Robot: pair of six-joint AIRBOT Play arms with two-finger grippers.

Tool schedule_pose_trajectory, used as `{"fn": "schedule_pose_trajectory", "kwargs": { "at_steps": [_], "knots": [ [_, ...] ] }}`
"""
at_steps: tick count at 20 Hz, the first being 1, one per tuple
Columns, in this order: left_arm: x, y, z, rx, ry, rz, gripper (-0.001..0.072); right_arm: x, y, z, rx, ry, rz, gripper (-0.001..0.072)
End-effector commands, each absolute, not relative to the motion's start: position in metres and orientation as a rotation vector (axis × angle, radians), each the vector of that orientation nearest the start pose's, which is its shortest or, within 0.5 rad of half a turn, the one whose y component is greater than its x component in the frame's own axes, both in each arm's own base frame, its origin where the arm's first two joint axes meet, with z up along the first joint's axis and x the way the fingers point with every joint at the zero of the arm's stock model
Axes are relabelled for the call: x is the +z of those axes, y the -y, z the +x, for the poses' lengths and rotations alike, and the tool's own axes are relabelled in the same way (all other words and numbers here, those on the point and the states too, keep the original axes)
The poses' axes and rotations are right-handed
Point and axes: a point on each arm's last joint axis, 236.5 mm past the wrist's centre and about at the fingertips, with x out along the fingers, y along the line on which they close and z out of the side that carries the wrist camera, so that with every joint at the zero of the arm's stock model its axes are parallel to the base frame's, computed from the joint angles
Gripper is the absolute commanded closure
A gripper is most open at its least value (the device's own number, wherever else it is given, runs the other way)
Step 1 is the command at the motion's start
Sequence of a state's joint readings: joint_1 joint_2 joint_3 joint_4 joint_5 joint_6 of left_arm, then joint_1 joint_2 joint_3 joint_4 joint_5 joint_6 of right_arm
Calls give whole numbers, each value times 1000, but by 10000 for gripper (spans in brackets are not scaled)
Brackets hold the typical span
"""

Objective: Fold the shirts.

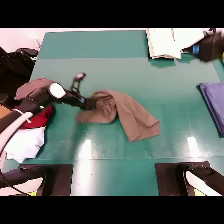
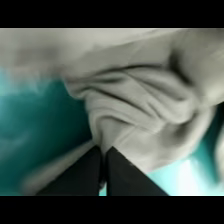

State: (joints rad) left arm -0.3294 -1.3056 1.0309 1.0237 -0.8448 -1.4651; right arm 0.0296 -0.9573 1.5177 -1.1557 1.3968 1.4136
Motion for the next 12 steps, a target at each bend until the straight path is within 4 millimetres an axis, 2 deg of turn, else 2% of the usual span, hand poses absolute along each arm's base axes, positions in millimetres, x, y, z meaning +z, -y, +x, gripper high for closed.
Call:
{"fn": "schedule_pose_trajectory", "kwargs": {
  "at_steps": [1,2,3,4,6,8,12],
  "knots": [
    [32,181,401,-435,-1063,-302,685,142,-67,300,336,-1097,205,558],
    [30,178,401,-429,-1068,-301,685,100,-63,289,312,-1182,259,271],
    [29,175,401,-423,-1069,-283,685,59,-62,276,293,-1266,297,222],
    [29,175,400,-425,-1072,-285,685,27,-68,265,301,-1323,323,222],
    [29,175,400,-424,-1072,-284,685,-19,-97,254,360,-1385,397,223],
    [28,175,399,-425,-1077,-283,685,-44,-130,252,414,-1417,449,223],
    [27,176,396,-430,-1092,-281,685,-75,-170,261,476,-1469,365,224]
  ]
}}
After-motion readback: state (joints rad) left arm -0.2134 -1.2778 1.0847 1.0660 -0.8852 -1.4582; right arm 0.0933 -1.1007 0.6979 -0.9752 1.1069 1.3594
